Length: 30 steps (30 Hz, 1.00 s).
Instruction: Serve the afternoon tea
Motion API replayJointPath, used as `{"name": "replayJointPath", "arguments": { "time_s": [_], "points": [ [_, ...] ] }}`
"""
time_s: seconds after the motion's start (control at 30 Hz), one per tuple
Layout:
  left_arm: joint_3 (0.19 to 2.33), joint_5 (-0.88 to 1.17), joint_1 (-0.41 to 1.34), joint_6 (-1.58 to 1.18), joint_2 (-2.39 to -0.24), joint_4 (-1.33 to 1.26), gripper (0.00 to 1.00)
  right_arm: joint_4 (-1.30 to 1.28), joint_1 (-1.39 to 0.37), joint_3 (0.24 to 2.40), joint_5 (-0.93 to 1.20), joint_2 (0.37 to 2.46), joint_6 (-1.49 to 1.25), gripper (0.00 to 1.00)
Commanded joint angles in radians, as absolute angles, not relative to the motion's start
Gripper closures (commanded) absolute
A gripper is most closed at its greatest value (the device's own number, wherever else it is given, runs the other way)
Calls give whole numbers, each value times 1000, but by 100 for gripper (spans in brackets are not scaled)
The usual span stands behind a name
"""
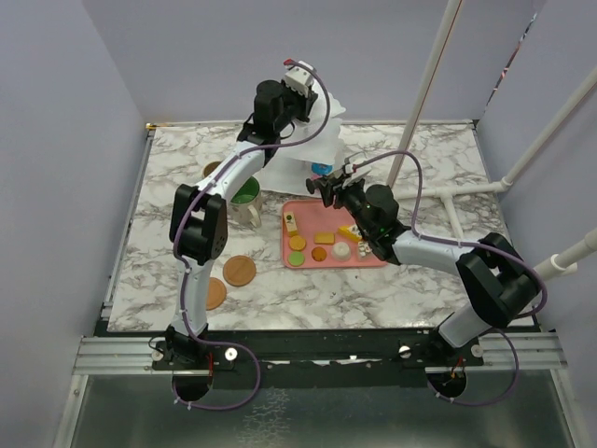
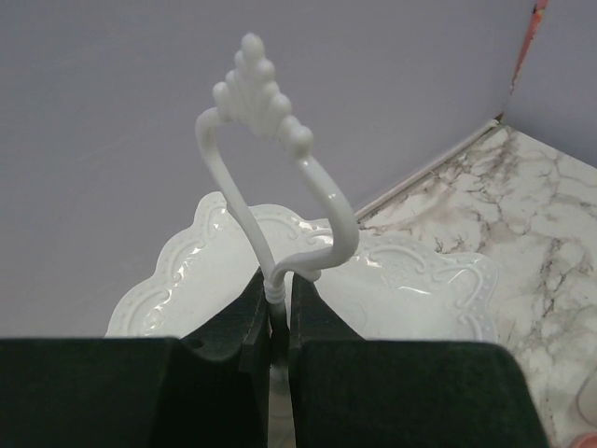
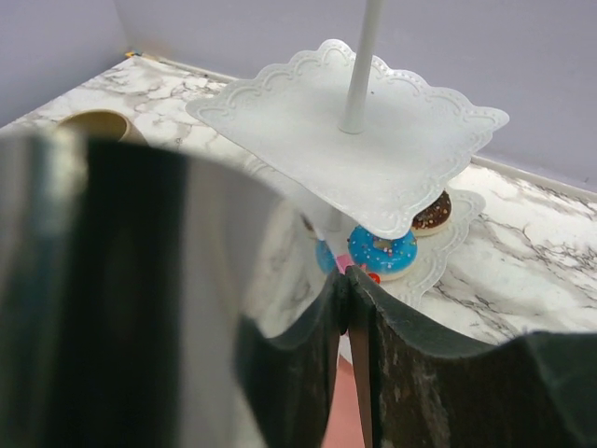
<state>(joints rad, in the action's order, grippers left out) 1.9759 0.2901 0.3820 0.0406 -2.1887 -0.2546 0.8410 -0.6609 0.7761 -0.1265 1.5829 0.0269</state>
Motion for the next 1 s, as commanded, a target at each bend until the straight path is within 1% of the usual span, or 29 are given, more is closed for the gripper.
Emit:
{"name": "replayJointPath", "arguments": {
  "time_s": [0.0,0.13,0.27,0.43,0.53,0.57,0.63,0.67,0.7,0.77,0.97],
  "points": [
    [1919,-20,453,169,-2094,-358,100,827,-658,744,-142,1525,23,45],
    [1901,-170,490,157,-2082,-359,100,812,-658,718,-93,1502,7,44],
    [1882,-265,510,135,-2077,-360,100,799,-678,709,-55,1505,3,43],
    [1868,-326,513,79,-2076,-359,100,805,-741,712,-64,1530,3,43],
    [1852,-322,512,65,-2066,-358,100,806,-777,719,-66,1551,3,43],
    [1848,-321,512,63,-2063,-358,96,808,-790,720,-68,1558,3,43],
    [1835,-321,512,63,-2053,-358,85,810,-810,723,-77,1574,3,42],
    [1832,-323,512,62,-2049,-357,78,812,-818,723,-81,1581,2,42],
    [1829,-321,512,64,-2045,-354,66,813,-827,724,-91,1589,3,42],
    [1826,-316,513,74,-2036,-341,52,813,-837,724,-103,1602,7,42],
    [1792,-280,508,106,-1983,-300,24,815,-854,727,-96,1637,3,42]
  ]
}}
